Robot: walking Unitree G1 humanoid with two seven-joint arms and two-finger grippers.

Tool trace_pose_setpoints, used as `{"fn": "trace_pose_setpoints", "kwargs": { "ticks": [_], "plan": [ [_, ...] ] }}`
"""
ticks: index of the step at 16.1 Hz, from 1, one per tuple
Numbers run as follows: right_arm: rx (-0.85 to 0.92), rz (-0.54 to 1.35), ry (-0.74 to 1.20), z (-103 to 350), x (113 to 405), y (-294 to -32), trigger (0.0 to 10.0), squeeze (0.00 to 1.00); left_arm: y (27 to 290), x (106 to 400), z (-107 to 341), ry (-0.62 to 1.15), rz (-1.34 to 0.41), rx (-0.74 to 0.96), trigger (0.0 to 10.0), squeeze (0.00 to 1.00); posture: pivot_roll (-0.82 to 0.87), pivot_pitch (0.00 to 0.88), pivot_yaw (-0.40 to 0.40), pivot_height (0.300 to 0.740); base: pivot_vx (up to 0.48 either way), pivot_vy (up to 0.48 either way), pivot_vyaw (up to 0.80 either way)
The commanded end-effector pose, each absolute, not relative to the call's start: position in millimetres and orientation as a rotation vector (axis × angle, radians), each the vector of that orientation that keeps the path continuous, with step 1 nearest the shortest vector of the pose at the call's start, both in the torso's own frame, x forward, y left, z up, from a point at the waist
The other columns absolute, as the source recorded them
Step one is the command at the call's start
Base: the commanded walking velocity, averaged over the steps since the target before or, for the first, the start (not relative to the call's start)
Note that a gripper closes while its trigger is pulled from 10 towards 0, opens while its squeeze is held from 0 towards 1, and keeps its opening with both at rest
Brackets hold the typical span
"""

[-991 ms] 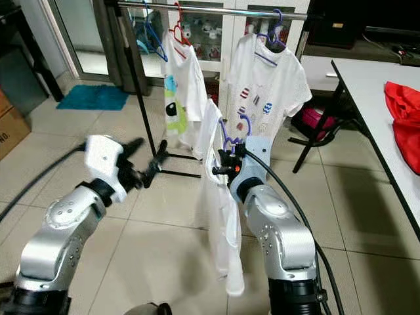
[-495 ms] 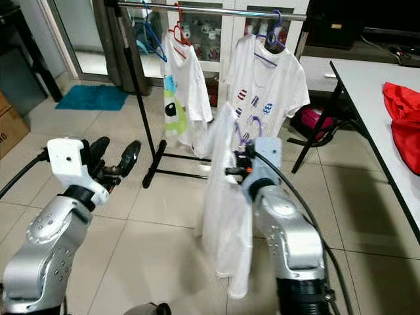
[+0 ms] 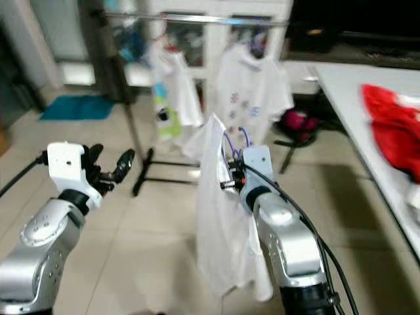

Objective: Hang hanger

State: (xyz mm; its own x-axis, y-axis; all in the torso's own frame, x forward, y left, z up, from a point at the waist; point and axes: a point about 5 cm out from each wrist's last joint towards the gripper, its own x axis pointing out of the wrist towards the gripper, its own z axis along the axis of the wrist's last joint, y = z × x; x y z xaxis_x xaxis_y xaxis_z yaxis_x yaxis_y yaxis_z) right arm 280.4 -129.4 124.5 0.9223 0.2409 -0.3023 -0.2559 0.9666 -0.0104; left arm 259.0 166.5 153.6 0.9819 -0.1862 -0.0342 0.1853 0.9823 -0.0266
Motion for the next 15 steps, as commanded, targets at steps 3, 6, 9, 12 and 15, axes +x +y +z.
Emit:
{"fn": "trace_pose_setpoints", "kwargs": {
  "ticks": [3,6,9,12,15],
  "plan": [
    [-0.079,0.246,0.253,135.1,285.7,-133.6,10.0,0.00,158.8,264.7,154.8,0.042,-0.209,-0.025,10.0,0.00,-0.15,0.000,0.045,0.740,0.406,0.000,0.00],
    [-0.030,0.299,0.230,138.9,284.2,-124.0,10.0,0.00,159.1,264.9,154.9,0.044,-0.216,-0.020,10.0,0.00,-0.15,0.000,0.051,0.740,0.428,0.000,0.00],
    [-0.037,0.324,0.210,141.1,282.8,-116.4,10.0,0.00,158.1,266.1,155.9,0.042,-0.222,-0.015,10.0,0.00,-0.14,0.000,0.058,0.740,0.430,0.000,0.00],
    [-0.053,0.301,0.198,136.5,282.5,-115.9,10.0,0.00,156.3,269.9,156.5,0.048,-0.234,0.025,10.0,0.00,-0.12,0.000,0.066,0.740,0.462,0.000,0.00],
    [0.001,0.287,0.179,137.8,281.2,-116.4,10.0,0.00,160.2,268.3,155.5,0.052,-0.228,0.014,10.0,0.00,-0.12,0.000,0.069,0.740,0.480,0.000,0.00]
  ]
}}
